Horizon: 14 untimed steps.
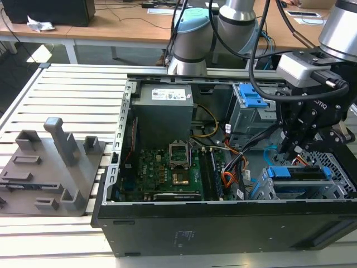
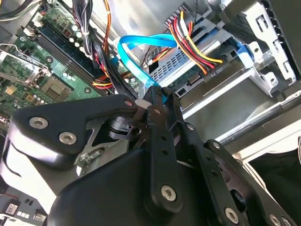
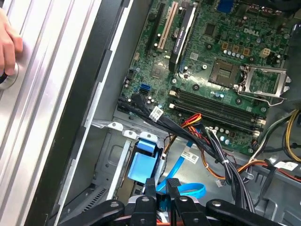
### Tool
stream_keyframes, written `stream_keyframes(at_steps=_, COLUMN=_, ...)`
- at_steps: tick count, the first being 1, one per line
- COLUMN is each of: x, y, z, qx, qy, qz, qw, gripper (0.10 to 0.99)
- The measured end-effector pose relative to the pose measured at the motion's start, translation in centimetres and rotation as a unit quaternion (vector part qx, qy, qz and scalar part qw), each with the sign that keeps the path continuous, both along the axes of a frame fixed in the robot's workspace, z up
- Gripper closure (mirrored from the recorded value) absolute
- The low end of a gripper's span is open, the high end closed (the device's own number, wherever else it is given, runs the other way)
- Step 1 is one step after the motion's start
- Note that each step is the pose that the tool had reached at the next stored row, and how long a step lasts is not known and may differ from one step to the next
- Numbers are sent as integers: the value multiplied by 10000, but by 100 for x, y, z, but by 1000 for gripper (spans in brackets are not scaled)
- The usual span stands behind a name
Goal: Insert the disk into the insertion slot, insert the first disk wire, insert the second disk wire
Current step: 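Insert the second disk wire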
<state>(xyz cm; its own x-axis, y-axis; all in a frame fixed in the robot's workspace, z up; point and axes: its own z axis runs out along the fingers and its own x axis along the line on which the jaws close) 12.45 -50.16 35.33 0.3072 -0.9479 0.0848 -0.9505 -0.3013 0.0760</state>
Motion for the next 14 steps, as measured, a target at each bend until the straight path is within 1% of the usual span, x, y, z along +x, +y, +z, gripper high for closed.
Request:
stream_keyframes(at_steps=2, x=0, y=0, z=0, qx=4, qy=0, qz=0, qw=10000, gripper=878)
stream_keyframes(at_steps=3, x=0, y=0, z=0, qx=8, qy=0, qz=0, qw=10000, gripper=804)
stream_keyframes(at_steps=4, x=0, y=-1, z=0, qx=10, qy=0, qz=0, qw=10000, gripper=804)
stream_keyframes(at_steps=5, x=0, y=-7, z=0, qx=-26, qy=0, qz=0, qw=10000, gripper=804)
stream_keyframes(at_steps=6, x=0, y=-11, z=1, qx=-141, qy=0, qz=0, qw=9999, gripper=804)
stream_keyframes(at_steps=7, x=0, y=-14, z=-1, qx=-239, qy=0, qz=0, qw=9997, gripper=804)
stream_keyframes(at_steps=11, x=0, y=-14, z=0, qx=-241, qy=0, qz=0, qw=9997, gripper=820)
stream_keyframes(at_steps=12, x=0, y=-14, z=0, qx=-242, qy=0, qz=0, qw=9997, gripper=886)
stream_keyframes(at_steps=13, x=0, y=-14, z=0, qx=-243, qy=0, qz=0, qw=9997, gripper=925)
stream_keyframes(at_steps=14, x=0, y=-14, z=0, qx=-243, qy=0, qz=0, qw=9997, gripper=925)
